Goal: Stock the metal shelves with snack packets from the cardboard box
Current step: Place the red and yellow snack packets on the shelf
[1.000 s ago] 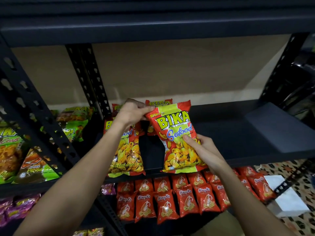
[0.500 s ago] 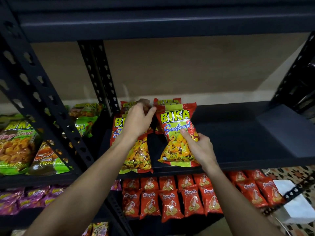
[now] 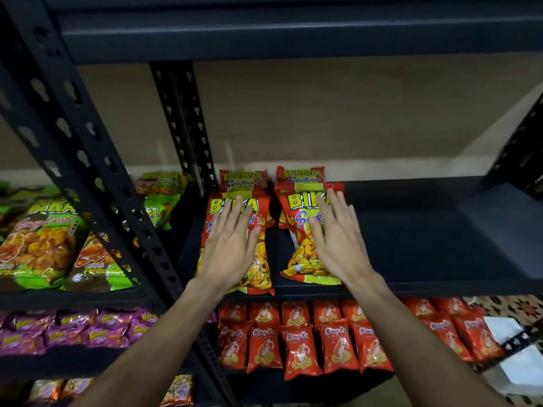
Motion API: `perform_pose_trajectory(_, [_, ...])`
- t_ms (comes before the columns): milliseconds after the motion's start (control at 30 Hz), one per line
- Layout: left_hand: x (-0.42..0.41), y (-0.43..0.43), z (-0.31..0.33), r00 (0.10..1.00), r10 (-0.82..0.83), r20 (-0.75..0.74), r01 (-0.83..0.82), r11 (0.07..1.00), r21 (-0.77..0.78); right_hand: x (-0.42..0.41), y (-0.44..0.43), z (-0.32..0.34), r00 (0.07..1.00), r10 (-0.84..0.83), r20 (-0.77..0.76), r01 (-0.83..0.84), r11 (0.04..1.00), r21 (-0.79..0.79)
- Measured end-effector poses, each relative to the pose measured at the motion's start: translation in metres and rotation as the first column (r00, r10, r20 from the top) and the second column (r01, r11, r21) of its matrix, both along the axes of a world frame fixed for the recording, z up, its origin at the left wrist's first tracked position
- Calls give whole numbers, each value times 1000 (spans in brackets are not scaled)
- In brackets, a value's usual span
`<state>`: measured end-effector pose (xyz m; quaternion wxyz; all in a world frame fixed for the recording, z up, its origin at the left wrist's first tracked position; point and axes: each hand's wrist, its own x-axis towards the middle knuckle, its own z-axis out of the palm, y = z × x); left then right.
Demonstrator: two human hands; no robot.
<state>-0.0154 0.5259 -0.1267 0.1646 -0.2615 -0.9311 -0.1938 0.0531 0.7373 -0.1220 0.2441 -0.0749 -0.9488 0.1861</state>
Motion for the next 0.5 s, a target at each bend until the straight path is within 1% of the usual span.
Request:
perform_pose_trajectory(100, [0, 1, -3, 1000, 26, -15, -27, 996, -89, -6, -1, -6, 991, 2, 137, -12, 997, 76])
perform_pose_trajectory(200, [0, 1, -6, 998, 45, -40, -51, 987, -153, -8, -3, -9, 971, -27, 237, -3, 992, 125])
perform_pose_trajectory(367, [-1, 4, -9, 995, 79, -60, -89, 977, -194, -10, -5, -11, 955, -84, 283, 25, 979, 204])
perform_pose_trajectory(500, [-1, 6, -12, 992, 102, -78, -117, 968, -224, -10, -8, -10, 950, -75, 302, -13, 960, 279])
